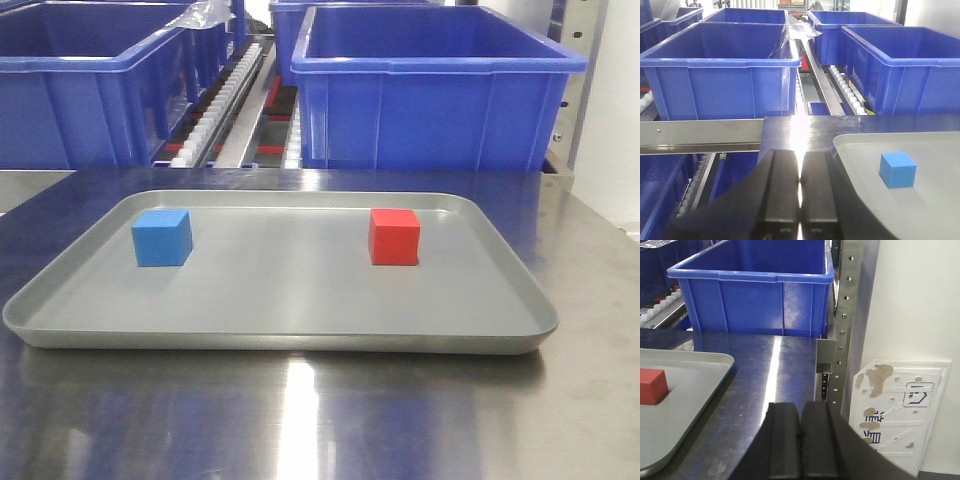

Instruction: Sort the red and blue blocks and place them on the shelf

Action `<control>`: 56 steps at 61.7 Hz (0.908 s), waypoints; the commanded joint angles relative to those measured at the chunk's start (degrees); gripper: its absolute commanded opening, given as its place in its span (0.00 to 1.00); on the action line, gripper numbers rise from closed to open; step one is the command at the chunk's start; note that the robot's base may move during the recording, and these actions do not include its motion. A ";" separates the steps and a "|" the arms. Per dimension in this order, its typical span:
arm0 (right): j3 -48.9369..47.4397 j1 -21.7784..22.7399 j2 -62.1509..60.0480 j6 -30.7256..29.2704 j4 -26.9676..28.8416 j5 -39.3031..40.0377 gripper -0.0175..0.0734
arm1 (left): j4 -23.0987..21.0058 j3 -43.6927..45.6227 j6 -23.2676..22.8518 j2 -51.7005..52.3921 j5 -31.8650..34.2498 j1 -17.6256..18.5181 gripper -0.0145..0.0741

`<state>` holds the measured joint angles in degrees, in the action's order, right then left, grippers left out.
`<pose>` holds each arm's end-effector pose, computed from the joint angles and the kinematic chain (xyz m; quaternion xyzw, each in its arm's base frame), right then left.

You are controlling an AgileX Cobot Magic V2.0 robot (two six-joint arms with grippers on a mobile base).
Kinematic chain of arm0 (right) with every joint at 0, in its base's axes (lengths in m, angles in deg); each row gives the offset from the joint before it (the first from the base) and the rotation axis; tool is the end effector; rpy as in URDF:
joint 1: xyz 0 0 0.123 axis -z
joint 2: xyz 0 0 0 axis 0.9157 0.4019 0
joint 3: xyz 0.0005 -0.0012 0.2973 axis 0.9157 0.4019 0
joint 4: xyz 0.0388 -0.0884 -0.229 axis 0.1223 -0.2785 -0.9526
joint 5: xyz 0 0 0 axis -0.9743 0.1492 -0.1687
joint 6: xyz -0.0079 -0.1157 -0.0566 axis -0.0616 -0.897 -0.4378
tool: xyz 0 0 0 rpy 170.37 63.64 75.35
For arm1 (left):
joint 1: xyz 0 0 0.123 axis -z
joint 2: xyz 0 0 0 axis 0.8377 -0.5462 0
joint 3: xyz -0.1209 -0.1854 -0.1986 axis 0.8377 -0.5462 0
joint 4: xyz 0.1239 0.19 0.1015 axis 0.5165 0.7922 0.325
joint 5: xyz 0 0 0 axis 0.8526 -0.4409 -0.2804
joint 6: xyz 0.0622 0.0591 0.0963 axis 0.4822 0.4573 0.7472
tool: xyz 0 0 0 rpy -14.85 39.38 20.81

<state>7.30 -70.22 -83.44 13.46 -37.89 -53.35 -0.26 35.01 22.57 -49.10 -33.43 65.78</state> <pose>0.0792 0.0046 0.1953 -0.0025 0.7116 0.0414 0.7013 0.0778 -0.0107 0.2098 0.0330 0.6885 -0.0697 0.7212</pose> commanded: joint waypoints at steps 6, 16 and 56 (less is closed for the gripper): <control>-0.02 0.46 -0.92 -0.31 -0.71 5.50 0.25 | -0.06 -1.90 -0.22 1.12 4.60 0.40 0.32; -0.02 0.46 -0.92 -0.31 -0.71 6.14 0.25 | -0.06 -1.90 -0.22 1.12 4.60 0.40 0.32; -0.02 0.46 -0.92 -0.31 -0.76 6.91 0.25 | -0.06 -1.90 -0.22 1.12 4.60 0.40 0.32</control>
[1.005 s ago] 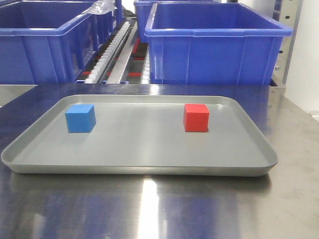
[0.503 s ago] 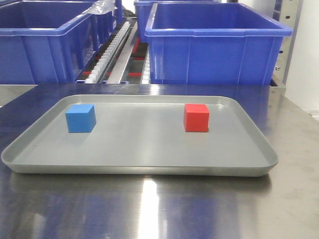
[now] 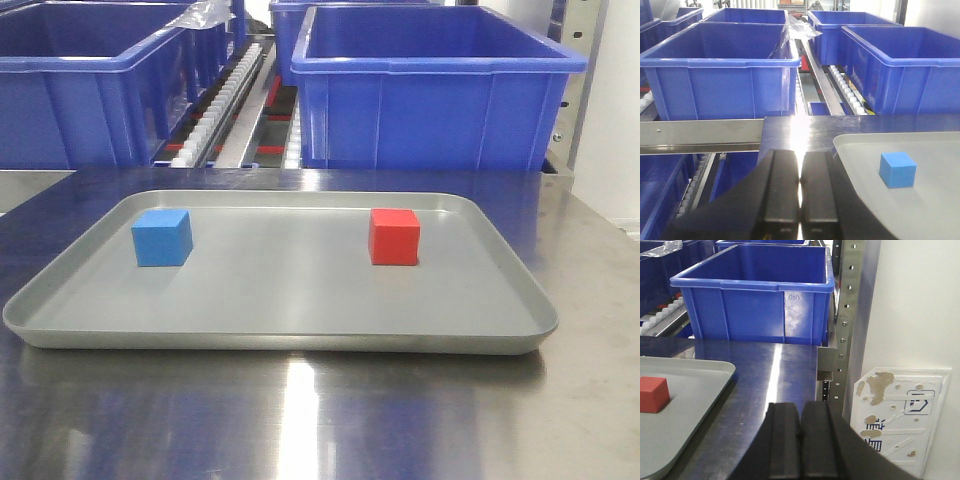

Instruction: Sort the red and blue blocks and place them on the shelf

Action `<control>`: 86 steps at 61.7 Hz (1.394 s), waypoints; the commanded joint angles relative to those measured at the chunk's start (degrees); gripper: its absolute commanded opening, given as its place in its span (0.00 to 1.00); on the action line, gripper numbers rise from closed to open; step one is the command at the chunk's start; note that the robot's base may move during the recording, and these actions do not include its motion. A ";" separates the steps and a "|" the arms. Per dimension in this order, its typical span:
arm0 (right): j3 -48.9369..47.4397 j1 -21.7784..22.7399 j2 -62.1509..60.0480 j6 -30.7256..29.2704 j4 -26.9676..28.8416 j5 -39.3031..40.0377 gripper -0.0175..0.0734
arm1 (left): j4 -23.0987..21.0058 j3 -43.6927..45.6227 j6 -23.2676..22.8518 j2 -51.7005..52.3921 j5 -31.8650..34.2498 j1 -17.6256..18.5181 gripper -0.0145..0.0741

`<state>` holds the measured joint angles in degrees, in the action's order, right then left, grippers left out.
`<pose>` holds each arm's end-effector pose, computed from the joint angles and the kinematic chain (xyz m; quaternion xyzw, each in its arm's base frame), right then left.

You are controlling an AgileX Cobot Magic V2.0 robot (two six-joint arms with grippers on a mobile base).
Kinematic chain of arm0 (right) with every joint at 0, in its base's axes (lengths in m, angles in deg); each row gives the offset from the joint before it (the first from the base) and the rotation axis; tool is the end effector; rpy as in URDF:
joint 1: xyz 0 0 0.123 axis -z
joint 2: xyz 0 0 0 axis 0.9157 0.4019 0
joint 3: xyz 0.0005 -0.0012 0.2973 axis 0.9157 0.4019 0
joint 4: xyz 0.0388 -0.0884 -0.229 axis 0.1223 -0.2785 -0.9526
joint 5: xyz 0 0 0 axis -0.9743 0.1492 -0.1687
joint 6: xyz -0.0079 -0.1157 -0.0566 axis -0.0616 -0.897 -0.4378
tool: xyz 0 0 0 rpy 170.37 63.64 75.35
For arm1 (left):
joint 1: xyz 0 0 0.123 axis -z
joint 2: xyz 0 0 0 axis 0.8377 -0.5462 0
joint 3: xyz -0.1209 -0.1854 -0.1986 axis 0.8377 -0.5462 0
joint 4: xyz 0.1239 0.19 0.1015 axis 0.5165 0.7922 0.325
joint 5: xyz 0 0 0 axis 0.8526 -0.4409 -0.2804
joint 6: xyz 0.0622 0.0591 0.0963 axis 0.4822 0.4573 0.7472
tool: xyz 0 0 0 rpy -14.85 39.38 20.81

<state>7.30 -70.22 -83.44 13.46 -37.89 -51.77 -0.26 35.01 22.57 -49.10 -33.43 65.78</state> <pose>0.0791 0.0049 0.1989 -0.0032 0.7019 0.0427 0.7110 0.0778 -0.0107 0.2098 0.0330 0.6885 -0.0697 0.7212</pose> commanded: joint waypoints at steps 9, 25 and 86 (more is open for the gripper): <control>-0.02 0.46 -0.92 -0.31 -0.76 5.39 0.25 | -0.06 -1.90 -0.22 1.12 4.60 0.40 0.32; -3.12 0.40 5.85 -0.02 -0.54 4.01 0.25 | -0.06 -1.90 -0.22 1.12 4.60 0.40 0.32; -44.08 -0.92 56.69 -0.02 0.55 -17.95 0.25 | -0.06 -1.90 -0.22 1.12 4.60 0.30 0.32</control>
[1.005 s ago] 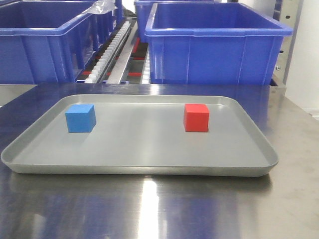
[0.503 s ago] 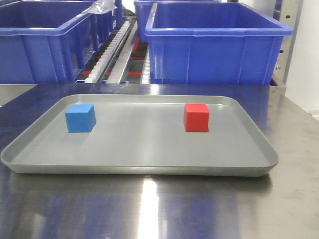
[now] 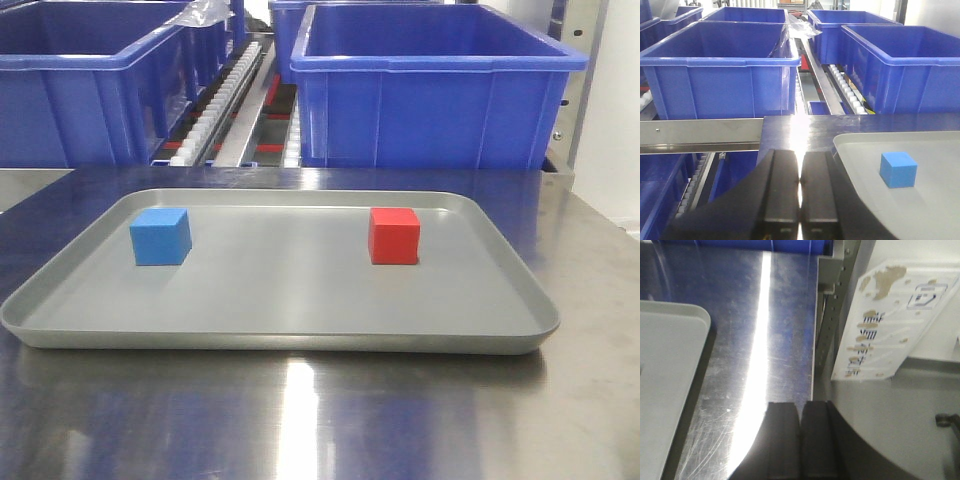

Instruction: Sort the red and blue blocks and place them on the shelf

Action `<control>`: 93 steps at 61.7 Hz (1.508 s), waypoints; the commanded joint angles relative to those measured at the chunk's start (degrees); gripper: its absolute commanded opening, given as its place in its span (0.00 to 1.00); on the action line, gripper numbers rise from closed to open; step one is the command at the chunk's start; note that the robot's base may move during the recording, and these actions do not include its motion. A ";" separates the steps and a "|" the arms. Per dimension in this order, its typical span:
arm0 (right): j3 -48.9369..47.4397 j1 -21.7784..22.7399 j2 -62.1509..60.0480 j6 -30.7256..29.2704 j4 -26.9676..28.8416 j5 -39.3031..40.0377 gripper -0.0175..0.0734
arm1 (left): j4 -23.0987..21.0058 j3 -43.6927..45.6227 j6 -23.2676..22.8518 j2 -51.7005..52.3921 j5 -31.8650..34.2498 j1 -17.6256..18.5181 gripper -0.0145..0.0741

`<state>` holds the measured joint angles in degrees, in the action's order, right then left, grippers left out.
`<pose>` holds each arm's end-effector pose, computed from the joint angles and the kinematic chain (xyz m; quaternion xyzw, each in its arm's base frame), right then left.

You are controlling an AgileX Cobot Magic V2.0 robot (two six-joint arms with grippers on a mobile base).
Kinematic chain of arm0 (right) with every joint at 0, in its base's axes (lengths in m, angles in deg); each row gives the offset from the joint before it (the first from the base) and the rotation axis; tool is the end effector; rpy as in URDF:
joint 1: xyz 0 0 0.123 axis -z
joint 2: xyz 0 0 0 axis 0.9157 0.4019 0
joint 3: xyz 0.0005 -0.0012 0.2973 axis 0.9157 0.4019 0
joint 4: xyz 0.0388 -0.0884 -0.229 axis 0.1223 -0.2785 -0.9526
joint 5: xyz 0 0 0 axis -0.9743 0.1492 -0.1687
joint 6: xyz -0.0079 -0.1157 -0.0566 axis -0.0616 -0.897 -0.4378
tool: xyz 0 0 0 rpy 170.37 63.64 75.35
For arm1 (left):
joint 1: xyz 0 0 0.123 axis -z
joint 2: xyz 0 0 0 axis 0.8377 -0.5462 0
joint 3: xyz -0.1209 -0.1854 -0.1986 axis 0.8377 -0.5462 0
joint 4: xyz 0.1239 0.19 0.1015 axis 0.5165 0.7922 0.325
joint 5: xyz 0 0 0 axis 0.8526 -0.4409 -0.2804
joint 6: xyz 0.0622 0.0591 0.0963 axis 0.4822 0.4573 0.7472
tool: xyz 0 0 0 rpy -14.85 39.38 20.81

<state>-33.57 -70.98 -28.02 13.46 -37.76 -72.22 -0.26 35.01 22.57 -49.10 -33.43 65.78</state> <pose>0.2151 0.0139 0.2896 -0.0014 0.8833 0.0215 0.4682 0.0778 -0.0107 0.2098 0.0330 0.6885 -0.0697 0.7212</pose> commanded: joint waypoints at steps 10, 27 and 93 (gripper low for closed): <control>-5.02 -0.16 4.26 -0.02 1.74 -0.74 0.26 | -0.06 -1.90 -0.22 1.12 4.60 0.30 0.32; -7.04 -0.16 7.30 -0.02 1.68 -6.90 0.26 | -0.06 -1.90 -0.22 1.12 4.60 0.30 0.32; -19.85 -15.85 14.81 -0.02 6.36 -14.76 0.71 | -0.06 -1.90 -0.22 1.12 4.60 0.30 0.32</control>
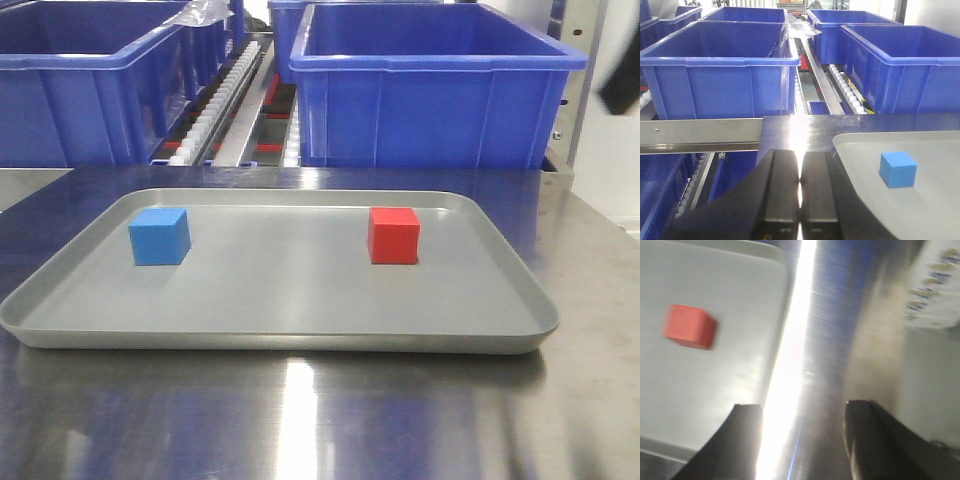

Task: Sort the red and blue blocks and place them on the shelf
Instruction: 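Move the right gripper over the red cube, fingers open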

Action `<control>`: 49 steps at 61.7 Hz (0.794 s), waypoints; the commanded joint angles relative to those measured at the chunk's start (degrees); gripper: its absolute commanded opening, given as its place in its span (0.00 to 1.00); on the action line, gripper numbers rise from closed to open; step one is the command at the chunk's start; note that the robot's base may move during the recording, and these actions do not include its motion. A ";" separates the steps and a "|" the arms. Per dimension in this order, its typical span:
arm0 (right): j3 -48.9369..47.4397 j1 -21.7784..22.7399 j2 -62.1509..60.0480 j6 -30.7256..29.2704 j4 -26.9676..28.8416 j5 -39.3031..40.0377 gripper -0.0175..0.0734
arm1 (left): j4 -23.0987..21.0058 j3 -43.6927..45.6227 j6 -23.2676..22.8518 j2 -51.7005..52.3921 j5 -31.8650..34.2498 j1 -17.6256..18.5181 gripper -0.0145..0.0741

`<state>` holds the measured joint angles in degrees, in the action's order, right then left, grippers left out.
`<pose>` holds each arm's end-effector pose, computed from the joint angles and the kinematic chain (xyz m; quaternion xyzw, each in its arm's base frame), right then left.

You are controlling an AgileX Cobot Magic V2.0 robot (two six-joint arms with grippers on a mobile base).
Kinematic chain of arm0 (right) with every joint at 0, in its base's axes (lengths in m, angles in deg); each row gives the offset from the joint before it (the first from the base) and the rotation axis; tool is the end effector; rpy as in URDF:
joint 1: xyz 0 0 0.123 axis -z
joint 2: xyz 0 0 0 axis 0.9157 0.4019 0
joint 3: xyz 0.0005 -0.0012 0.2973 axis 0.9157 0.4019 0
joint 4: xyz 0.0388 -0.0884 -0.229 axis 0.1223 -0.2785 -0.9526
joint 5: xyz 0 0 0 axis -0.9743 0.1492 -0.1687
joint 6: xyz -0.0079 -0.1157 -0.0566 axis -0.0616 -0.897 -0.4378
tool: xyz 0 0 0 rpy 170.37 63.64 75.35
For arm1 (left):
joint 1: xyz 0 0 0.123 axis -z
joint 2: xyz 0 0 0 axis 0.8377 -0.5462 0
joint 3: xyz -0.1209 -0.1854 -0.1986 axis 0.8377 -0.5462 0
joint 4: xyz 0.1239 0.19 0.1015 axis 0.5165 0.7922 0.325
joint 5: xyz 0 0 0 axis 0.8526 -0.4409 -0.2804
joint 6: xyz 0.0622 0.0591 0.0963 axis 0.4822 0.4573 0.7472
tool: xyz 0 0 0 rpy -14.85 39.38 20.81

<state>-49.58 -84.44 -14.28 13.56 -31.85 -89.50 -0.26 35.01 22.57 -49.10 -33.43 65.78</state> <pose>0.2465 0.0836 0.2995 -0.0794 0.9338 0.0909 0.3369 0.0778 -0.0107 0.2098 0.0330 0.6885 -0.0697 0.7212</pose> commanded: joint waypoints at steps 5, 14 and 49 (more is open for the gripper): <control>-5.70 -4.59 4.29 -0.12 0.53 2.37 0.71 | -0.06 -1.90 -0.22 1.12 4.60 0.30 0.32; -8.77 -7.68 10.10 -0.12 0.53 2.77 0.71 | -0.06 -1.90 -0.22 1.12 4.60 0.30 0.32; -15.67 -11.87 20.67 -0.12 1.51 5.81 0.71 | -0.06 -1.90 -0.22 1.12 4.60 0.30 0.32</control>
<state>-63.10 -96.05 8.48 13.56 -31.03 -87.02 -0.26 35.01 22.57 -49.10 -33.43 65.78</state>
